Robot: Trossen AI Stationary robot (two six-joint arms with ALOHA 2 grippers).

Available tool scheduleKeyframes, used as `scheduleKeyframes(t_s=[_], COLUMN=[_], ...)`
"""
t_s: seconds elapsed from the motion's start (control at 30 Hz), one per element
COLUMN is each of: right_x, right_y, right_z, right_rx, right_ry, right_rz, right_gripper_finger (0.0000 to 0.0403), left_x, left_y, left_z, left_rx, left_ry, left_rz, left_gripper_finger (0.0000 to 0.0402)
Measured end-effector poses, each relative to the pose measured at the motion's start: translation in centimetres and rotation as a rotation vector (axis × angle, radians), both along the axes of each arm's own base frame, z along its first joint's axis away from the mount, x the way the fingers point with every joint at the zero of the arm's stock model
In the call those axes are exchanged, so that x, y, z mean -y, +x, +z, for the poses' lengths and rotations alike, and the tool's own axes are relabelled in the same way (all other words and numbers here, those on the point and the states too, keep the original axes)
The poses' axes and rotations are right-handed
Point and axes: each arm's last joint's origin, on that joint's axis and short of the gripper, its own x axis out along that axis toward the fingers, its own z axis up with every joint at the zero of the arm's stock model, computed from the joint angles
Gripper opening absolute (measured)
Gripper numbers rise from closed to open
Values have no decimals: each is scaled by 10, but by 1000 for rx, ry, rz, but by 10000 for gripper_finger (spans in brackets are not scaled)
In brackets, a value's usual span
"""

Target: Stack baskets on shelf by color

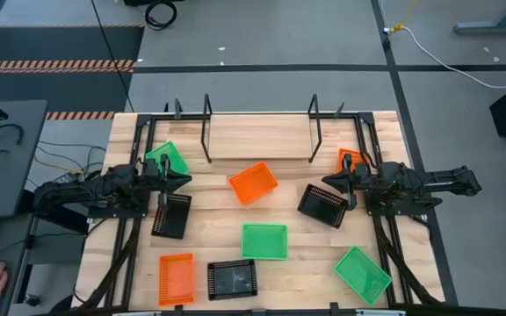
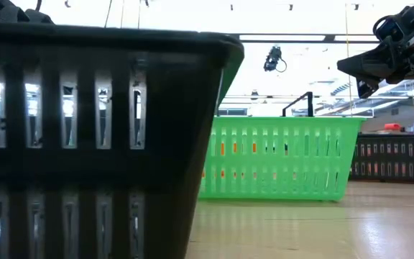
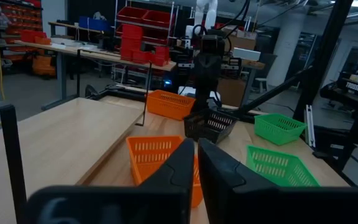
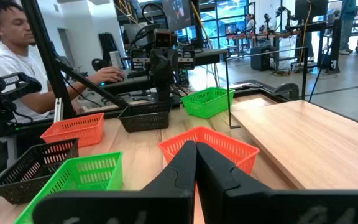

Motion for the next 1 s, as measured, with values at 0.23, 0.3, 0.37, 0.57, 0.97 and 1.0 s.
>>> scheduleKeyframes(t_s=[0.23,0.3,0.37,0.57,0.97,1.0], right_x=[0,0,0,0,0,0], right_y=[0,0,0,0,0,0], right_z=[0,0,0,0,0,0], right_rx=[0,0,0,0,0,0], right_ry=[0,0,0,0,0,0], right_rz=[0,0,0,0,0,0], right_gripper_finger=[14,14,14,14,14,14], left_x=[0,0,0,0,0,0], left_y=[0,0,0,0,0,0], left_z=[0,0,0,0,0,0], left_rx=[0,0,0,0,0,0], left_ry=[0,0,0,0,0,0], left_rz=[0,0,0,0,0,0], left_gripper_finger=[35,33,30,31,28,27])
